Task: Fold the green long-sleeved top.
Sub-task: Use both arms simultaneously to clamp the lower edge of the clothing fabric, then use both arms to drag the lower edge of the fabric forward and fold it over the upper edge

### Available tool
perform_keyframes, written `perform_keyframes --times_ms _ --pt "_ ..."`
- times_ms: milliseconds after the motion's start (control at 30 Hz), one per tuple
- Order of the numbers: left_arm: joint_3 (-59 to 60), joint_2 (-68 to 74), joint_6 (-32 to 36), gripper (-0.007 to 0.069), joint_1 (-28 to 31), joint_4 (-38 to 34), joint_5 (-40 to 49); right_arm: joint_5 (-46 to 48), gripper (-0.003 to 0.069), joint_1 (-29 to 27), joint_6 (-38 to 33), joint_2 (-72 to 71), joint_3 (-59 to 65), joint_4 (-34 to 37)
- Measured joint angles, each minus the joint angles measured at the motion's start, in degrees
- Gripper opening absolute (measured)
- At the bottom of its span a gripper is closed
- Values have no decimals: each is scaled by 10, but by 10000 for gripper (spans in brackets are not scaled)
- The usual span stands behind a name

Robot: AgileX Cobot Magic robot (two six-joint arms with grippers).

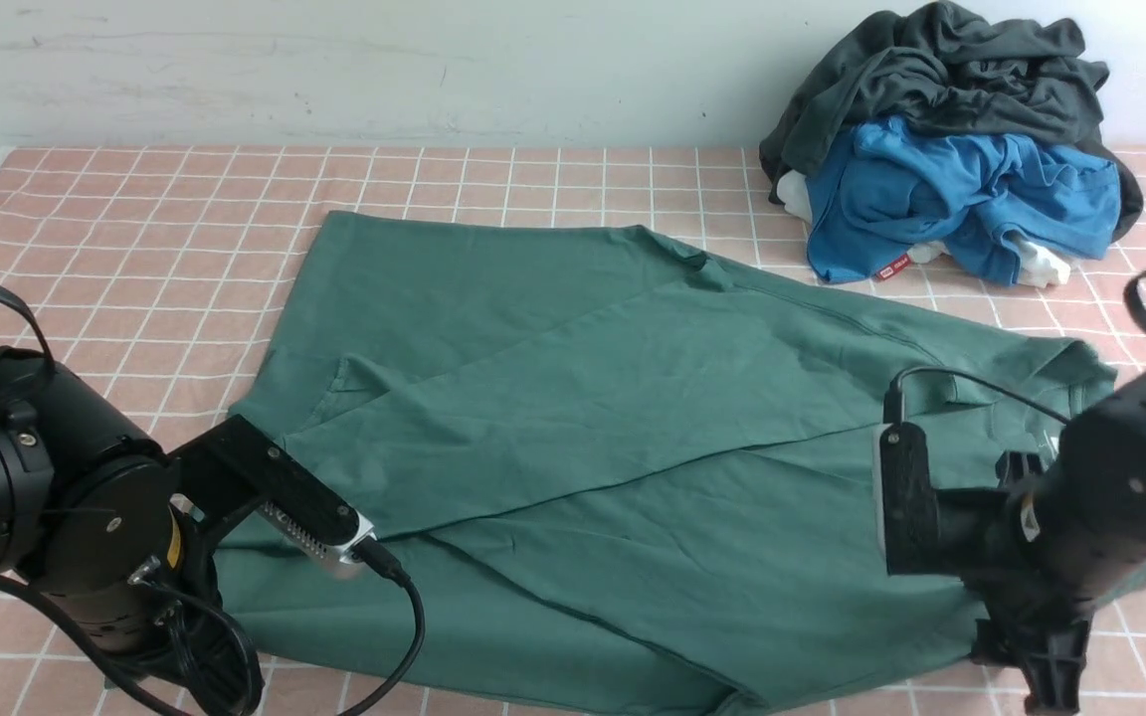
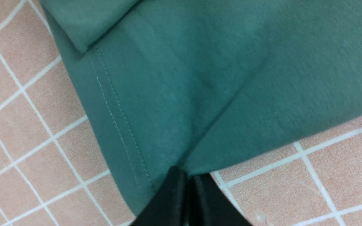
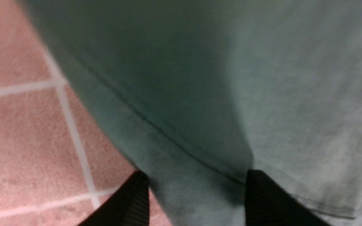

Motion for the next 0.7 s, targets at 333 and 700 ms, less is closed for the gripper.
perform_keyframes --times_ms 333,700 --pt "-1 0 0 -1 0 -3 5 -83 139 2 19 -20 46 -38" --pt "-97 -43 -16 11 0 -24 107 -2 3 2 245 -119 24 -63"
